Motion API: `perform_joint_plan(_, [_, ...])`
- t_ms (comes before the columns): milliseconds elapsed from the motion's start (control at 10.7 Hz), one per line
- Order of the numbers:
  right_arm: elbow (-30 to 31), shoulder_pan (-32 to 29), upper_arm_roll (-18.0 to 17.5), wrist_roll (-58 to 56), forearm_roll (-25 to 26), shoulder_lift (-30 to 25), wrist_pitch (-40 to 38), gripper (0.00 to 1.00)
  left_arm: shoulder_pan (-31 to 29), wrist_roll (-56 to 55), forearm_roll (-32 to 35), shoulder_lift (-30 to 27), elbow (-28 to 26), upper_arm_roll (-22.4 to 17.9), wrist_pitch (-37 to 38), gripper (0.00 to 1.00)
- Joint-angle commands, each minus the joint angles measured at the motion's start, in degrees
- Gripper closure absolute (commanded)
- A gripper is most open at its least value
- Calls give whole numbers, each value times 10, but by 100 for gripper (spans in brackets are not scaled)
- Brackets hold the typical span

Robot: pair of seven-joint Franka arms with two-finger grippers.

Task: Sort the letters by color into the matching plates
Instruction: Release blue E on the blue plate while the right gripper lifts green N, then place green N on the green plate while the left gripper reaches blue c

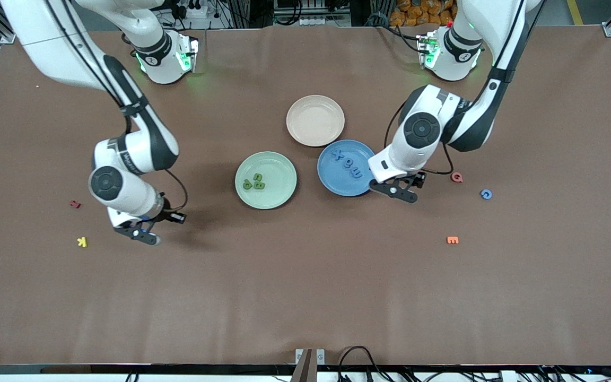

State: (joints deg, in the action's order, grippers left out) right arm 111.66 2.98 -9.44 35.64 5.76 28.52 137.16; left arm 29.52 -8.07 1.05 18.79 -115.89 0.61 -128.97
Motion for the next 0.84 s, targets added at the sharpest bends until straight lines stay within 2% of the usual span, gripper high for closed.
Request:
perform_joint_plan(0, [9,68,3,63,1,-24,-22,97,-29,25,-6,-18,-1,-15,14,0])
perform_joint_plan(466, [8,170,3,145,0,-19,-23,97,-78,37,-11,-49,-16,-23,14,0])
perform_joint_plan(652, [7,204,3,177,0,-14,-23,96,-76,92,-11,-53,-20,-67,14,0])
perform_joint_plan(746, [6,218,4,184,-17,-12,-23,96,-76,116,-11,-53,-21,-83,13,0])
